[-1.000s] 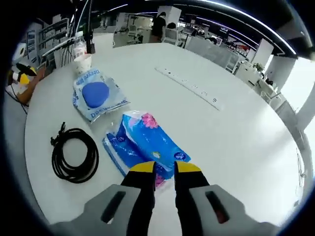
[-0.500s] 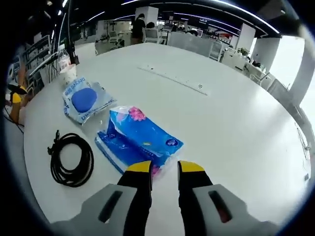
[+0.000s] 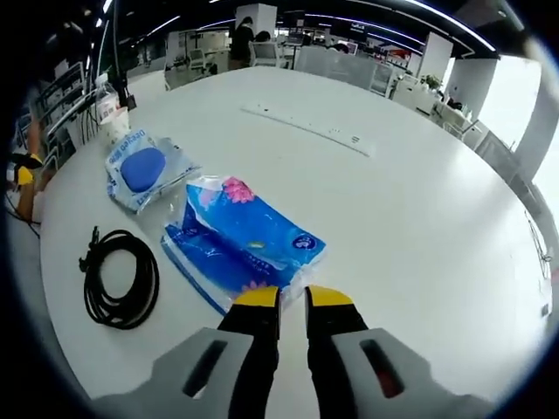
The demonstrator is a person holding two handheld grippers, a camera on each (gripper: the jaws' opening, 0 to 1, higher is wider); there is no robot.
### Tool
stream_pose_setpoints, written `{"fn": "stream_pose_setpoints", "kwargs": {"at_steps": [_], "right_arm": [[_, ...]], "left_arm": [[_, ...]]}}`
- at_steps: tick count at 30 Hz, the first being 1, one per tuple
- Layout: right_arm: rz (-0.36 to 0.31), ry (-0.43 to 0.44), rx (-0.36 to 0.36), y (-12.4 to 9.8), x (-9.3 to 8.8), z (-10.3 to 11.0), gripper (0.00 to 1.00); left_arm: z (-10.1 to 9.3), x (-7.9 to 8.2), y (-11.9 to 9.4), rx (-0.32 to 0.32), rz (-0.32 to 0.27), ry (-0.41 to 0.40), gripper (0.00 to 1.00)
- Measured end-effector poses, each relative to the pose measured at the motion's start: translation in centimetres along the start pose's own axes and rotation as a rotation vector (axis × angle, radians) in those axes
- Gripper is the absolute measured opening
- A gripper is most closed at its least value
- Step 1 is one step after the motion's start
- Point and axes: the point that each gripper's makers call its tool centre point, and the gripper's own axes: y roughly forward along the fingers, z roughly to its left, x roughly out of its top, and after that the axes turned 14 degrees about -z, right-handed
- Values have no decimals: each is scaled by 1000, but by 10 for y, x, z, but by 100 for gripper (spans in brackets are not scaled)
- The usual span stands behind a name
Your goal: Arrange the tabletop items into an orderly group along one side of the table until the central work area is clear of visible clutter.
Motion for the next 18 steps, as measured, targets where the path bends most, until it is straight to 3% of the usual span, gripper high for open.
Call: {"fn": "stream_pose_setpoints", "kwargs": {"at_steps": [18], "right_arm": [[-4, -4, 9, 1, 3, -7, 10]], "left_arm": [[-1, 2, -1, -3, -3, 2, 36]]}}
